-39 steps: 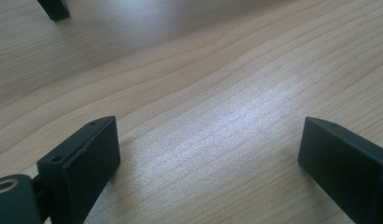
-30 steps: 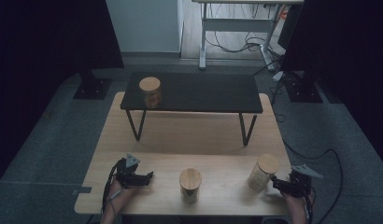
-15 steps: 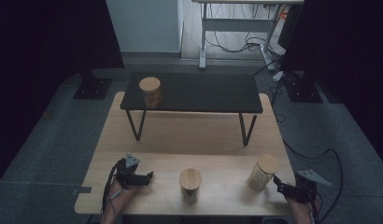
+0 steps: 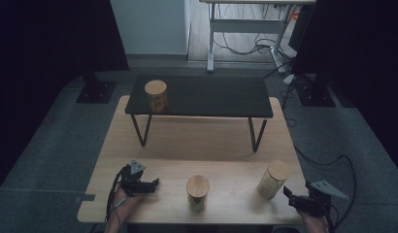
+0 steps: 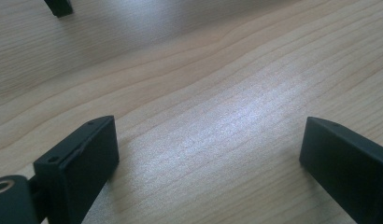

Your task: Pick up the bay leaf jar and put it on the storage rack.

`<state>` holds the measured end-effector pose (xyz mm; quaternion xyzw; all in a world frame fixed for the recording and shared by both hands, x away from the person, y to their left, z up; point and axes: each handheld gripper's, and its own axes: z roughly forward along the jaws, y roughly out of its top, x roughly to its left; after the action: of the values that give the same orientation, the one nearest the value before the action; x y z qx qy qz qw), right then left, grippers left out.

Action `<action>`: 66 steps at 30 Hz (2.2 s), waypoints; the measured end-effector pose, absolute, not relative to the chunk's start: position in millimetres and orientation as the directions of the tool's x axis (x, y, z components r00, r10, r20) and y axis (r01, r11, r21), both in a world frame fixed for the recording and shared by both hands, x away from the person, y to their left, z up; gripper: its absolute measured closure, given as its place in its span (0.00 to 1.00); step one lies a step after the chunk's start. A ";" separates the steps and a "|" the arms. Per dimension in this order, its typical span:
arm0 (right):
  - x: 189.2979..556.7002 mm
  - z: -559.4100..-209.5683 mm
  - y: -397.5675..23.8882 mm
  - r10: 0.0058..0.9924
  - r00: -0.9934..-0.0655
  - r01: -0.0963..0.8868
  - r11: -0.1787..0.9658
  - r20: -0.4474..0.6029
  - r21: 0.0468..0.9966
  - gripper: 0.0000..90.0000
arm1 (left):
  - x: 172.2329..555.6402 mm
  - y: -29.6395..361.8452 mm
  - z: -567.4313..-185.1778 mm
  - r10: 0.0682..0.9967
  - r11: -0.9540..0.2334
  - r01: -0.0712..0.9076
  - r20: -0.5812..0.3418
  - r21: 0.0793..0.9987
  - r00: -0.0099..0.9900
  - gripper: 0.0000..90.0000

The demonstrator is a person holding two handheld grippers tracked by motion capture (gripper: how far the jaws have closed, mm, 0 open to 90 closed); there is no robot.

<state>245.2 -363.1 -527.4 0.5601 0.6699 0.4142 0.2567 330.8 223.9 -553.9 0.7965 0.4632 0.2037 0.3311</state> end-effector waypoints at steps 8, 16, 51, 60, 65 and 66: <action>235.7 -517.0 -353.0 0.949 -0.299 0.518 0.074 0.099 0.852 0.06 | 330.7 223.9 -554.0 0.874 -0.349 0.604 0.017 0.716 0.486 0.05; 222.9 -512.0 -347.2 0.936 -0.334 0.509 0.075 0.116 0.858 0.06 | 330.4 224.1 -554.0 0.876 -0.346 0.606 0.016 0.716 0.481 0.04; 202.0 -497.1 -289.1 0.863 -0.492 0.445 0.140 0.111 0.884 0.06 | 330.0 224.3 -554.1 0.879 -0.344 0.608 0.016 0.716 0.477 0.04; 201.7 -495.7 -273.9 0.849 -0.518 0.436 0.154 0.107 0.887 0.05 | 330.0 224.2 -554.1 0.879 -0.343 0.608 0.016 0.716 0.477 0.04; 202.8 -496.1 -264.6 0.840 -0.532 0.436 0.164 0.106 0.885 0.05 | 330.0 224.2 -554.1 0.879 -0.343 0.608 0.016 0.716 0.477 0.04; 203.0 -496.1 -262.5 0.838 -0.535 0.439 0.167 0.107 0.883 0.05 | 330.0 224.2 -554.1 0.879 -0.344 0.608 0.017 0.716 0.477 0.04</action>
<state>203.0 -262.5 -496.1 0.4344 0.7348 0.4772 0.2090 330.0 224.2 -554.1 0.7935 0.4683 0.2052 0.3299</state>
